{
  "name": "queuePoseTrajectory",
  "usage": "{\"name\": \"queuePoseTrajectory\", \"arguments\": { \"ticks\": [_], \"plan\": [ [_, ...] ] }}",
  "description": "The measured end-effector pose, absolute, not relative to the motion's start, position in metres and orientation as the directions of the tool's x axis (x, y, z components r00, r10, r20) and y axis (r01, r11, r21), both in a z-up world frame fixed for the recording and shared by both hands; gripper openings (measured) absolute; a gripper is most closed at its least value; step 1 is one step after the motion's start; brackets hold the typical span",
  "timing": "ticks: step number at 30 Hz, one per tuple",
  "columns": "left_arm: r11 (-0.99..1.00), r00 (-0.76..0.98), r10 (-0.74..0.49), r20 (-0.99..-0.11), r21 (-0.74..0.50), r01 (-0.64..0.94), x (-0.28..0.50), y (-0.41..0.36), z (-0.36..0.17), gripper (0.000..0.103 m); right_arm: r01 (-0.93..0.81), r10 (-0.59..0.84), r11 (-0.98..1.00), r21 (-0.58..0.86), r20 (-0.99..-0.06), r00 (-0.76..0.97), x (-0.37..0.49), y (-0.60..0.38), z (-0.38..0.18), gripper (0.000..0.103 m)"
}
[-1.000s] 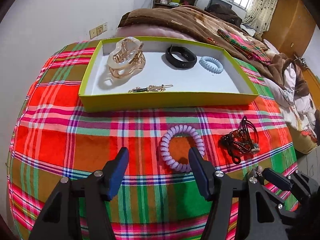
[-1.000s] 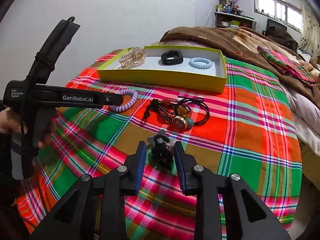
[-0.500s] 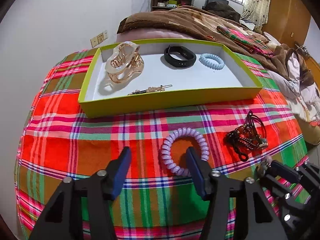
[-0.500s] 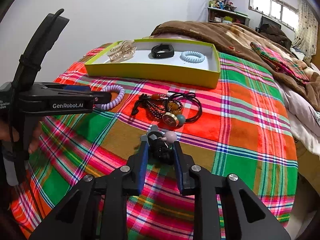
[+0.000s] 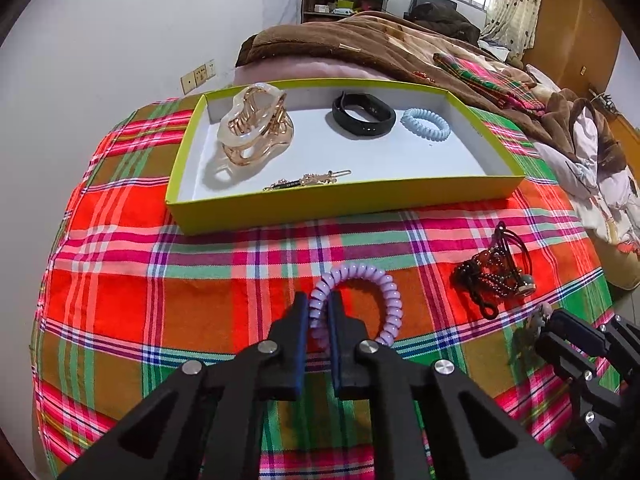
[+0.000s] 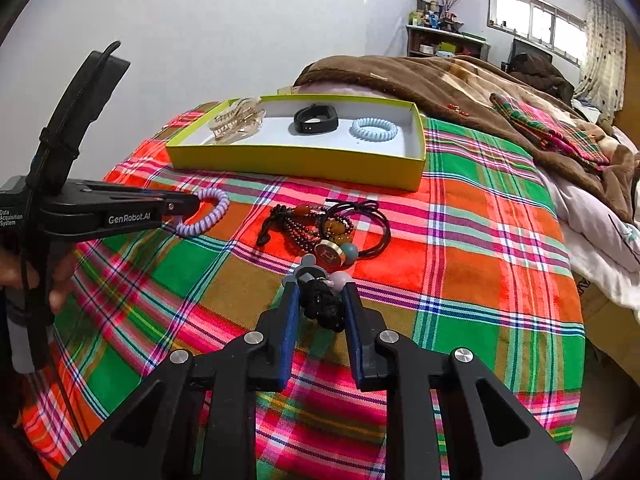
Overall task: Organize jewelry
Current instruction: 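Carry lilac hair tie with left tool while right tool carries black tie into box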
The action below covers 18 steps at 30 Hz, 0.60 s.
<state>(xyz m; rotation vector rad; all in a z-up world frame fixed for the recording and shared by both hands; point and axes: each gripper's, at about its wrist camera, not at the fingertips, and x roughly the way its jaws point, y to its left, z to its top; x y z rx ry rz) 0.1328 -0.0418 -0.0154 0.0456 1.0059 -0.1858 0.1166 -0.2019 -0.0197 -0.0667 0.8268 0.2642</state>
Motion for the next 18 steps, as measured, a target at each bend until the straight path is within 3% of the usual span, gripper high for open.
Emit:
{"name": "queuePoseTrajectory", "arguments": {
  "ticks": [18],
  "plan": [
    [0.976, 0.573, -0.202, -0.795, -0.116, 0.182, 0.122, -0.034, 0.015, 0.01, -0.241, 0.202, 0.97, 0.041, -0.691, 0.694, 0.117, -0.205, 0.001, 0.022]
  ]
}}
